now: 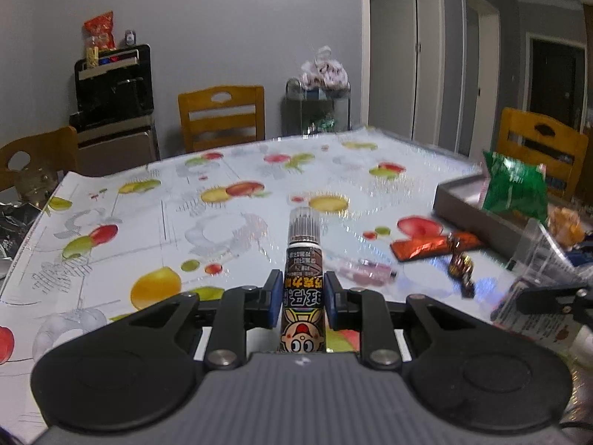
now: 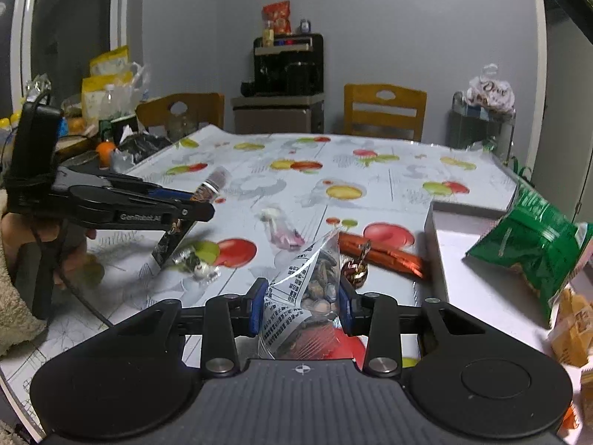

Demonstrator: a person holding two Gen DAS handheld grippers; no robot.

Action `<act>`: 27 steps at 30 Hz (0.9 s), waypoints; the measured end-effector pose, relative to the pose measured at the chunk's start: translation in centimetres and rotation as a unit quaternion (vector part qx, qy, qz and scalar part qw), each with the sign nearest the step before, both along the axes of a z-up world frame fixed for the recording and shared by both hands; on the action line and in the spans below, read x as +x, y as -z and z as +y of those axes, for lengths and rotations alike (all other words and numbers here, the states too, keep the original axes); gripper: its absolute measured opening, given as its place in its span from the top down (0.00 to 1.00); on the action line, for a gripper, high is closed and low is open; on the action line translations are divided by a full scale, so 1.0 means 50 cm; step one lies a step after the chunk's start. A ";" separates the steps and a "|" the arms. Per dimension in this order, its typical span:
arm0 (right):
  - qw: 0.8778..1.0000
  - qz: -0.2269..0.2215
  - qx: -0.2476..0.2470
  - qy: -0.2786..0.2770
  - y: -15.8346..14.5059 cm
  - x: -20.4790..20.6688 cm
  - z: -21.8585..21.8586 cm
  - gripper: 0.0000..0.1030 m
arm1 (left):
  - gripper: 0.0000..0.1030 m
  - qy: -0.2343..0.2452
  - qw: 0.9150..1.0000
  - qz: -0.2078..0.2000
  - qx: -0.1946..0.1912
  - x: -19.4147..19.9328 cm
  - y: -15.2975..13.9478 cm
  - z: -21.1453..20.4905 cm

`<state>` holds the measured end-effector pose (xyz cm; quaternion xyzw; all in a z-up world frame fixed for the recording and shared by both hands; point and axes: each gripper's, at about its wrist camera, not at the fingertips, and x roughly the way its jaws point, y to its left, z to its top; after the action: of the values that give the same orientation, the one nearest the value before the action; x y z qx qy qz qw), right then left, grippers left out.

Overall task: Organize snacks
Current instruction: 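Lift the stick snack and nut bag and carry both toward the tray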

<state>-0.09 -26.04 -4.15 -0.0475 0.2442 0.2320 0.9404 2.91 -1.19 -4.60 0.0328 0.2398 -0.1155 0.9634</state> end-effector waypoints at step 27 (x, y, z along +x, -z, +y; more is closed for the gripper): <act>0.998 -0.061 0.031 0.005 -0.079 -0.017 -0.043 0.62 | 0.81 0.038 0.998 -0.059 -0.005 -0.097 -0.133 -0.045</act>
<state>-0.97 -28.17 -0.21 -0.0306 0.1794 0.2312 0.9557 -1.95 -3.42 2.04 0.0441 0.1805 -0.1509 0.9709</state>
